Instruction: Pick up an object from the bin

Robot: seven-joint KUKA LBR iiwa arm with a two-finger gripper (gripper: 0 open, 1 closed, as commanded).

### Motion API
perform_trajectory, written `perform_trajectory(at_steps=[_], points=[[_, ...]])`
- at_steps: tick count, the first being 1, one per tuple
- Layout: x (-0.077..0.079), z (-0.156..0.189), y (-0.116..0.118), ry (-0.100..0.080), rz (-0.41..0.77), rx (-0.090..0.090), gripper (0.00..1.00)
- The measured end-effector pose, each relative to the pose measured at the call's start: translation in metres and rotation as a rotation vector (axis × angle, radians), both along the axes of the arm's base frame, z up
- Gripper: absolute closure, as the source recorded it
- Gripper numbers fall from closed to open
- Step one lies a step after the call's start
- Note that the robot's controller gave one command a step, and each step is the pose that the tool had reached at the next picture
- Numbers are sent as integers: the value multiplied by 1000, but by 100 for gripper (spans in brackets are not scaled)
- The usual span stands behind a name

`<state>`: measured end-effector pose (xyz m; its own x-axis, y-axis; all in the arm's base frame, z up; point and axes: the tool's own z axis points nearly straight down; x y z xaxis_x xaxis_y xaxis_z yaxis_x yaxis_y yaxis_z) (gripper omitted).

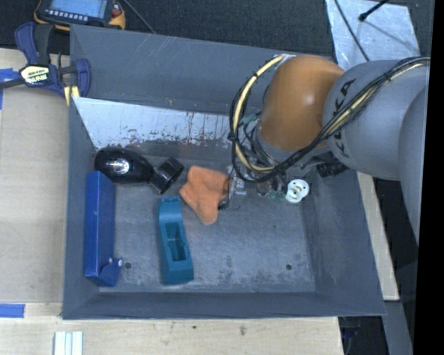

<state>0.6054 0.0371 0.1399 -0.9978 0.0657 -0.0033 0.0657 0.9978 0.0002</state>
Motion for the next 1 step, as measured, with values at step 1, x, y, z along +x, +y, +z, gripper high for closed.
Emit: perform_trajectory(at_steps=[1], points=[[-11, 168, -16, -6, 1, 0, 100]])
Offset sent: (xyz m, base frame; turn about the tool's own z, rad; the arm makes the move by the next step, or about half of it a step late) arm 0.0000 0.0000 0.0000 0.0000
